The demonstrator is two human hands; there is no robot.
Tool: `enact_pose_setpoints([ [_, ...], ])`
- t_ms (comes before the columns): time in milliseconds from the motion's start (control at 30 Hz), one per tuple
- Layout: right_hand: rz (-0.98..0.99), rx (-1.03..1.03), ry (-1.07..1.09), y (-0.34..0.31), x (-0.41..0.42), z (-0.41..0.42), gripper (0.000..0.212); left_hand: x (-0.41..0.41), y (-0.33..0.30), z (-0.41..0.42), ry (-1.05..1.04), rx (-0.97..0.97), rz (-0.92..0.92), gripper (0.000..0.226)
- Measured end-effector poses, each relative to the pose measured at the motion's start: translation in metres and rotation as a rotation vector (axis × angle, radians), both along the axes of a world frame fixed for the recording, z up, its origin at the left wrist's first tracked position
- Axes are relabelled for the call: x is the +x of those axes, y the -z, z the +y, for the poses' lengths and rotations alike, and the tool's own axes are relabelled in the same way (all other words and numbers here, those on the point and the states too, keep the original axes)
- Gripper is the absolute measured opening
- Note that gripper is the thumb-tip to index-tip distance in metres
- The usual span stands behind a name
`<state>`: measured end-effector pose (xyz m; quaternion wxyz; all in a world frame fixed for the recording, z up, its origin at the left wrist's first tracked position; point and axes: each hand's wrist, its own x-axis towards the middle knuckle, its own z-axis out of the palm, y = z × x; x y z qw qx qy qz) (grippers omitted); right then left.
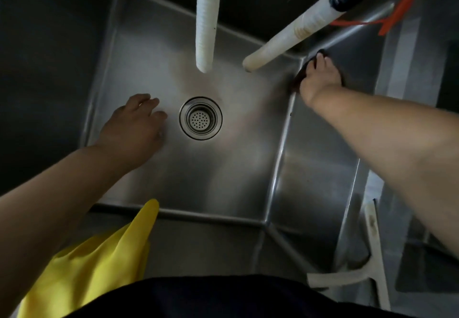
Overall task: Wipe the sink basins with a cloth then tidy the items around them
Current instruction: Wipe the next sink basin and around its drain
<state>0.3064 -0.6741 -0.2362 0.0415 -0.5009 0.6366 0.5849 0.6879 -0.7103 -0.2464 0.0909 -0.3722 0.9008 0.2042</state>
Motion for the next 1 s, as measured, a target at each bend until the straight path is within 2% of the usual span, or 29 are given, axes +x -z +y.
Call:
enact_pose_setpoints([
  [333, -0.315, 0.371, 0.106, 0.003, 0.117, 0.151, 0.049, 0.014, -0.026, 0.001, 0.031, 0.034, -0.022, 0.046],
  [567, -0.546, 0.365, 0.543, -0.018, 0.166, 0.201, 0.035, 0.027, -0.051, 0.006, 0.063, 0.046, -0.005, 0.044],
  [700, -0.649, 0.350, 0.788, -0.020, 0.185, 0.202, 0.040, 0.030, -0.066, 0.012, 0.083, 0.061, -0.048, 0.045],
  [767, -0.687, 0.405, 0.868, -0.025, 0.194, 0.192, 0.043, 0.032, -0.071, 0.014, 0.103, 0.063, -0.060, 0.046],
  [1000, -0.967, 0.291, 1.003, -0.041, 0.259, 0.152, 0.051, 0.042, -0.089, 0.019, 0.117, 0.061, -0.042, 0.044],
])
